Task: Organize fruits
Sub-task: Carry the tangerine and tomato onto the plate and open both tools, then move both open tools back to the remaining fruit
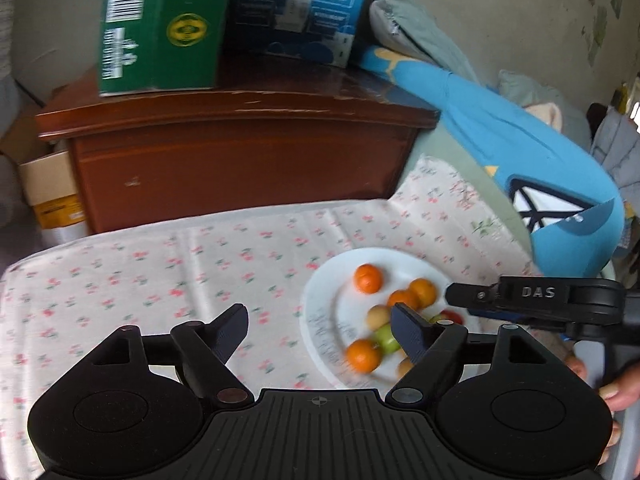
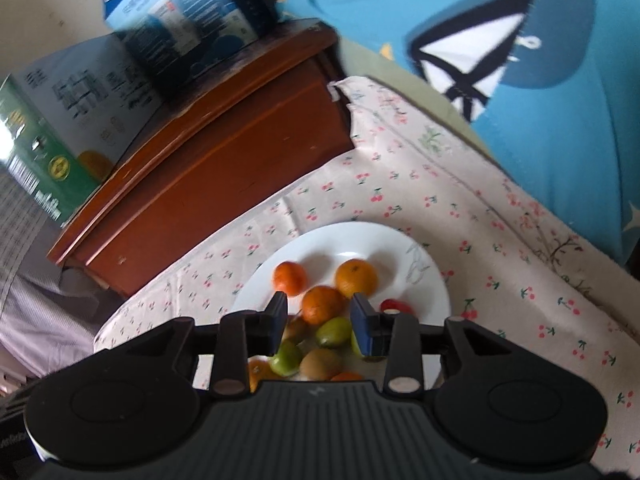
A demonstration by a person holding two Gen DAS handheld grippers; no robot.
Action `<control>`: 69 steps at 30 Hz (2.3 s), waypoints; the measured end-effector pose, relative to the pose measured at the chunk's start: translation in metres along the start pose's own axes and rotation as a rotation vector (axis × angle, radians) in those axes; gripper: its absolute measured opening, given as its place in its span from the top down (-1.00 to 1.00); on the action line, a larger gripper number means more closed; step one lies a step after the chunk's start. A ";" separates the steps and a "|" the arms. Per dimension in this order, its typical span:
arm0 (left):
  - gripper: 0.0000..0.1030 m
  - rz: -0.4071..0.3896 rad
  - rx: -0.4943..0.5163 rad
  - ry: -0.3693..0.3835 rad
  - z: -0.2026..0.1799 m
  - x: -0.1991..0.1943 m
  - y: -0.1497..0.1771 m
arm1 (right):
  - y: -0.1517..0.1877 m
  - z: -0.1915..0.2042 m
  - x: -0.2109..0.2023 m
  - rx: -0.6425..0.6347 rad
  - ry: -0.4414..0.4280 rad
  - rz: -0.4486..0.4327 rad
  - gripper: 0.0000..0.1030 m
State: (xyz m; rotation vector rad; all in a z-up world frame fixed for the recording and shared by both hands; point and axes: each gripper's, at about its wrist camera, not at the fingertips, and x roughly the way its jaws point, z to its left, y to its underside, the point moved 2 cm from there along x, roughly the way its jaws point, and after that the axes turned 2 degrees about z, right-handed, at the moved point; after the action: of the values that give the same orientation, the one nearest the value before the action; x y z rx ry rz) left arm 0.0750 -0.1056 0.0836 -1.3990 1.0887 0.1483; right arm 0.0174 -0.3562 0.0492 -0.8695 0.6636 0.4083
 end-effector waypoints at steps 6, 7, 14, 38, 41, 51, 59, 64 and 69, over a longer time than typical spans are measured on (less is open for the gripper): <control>-0.59 0.024 -0.022 -0.067 0.029 -0.020 0.010 | 0.017 0.025 -0.002 -0.081 -0.030 0.024 0.28; -0.59 0.025 -0.040 -0.075 0.035 -0.023 0.012 | 0.021 0.029 -0.002 -0.095 -0.036 0.029 0.28; -0.60 0.016 -0.124 -0.115 0.060 -0.036 0.019 | 0.047 0.054 -0.003 -0.175 -0.080 0.065 0.28; -0.58 0.129 -0.133 -0.215 0.089 -0.016 0.072 | 0.130 0.114 0.019 -0.414 -0.230 0.225 0.29; -0.59 0.147 -0.141 -0.214 0.089 -0.012 0.074 | 0.136 0.118 0.025 -0.432 -0.219 0.231 0.29; -0.59 0.174 -0.148 -0.231 0.092 -0.004 0.078 | 0.142 0.125 0.039 -0.458 -0.172 0.226 0.29; -0.59 0.185 -0.136 -0.236 0.091 -0.001 0.081 | 0.151 0.133 0.049 -0.524 -0.130 0.191 0.42; -0.57 0.186 -0.130 -0.235 0.089 0.001 0.081 | 0.150 0.130 0.047 -0.521 -0.128 0.196 0.47; -0.55 0.191 -0.130 -0.211 0.088 0.003 0.083 | 0.144 0.124 0.035 -0.501 -0.130 0.196 0.47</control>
State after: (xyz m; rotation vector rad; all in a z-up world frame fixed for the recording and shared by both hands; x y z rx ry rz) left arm 0.0673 -0.0136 0.0058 -1.3578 1.0488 0.5018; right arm 0.0049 -0.1694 0.0013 -1.2430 0.5334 0.8240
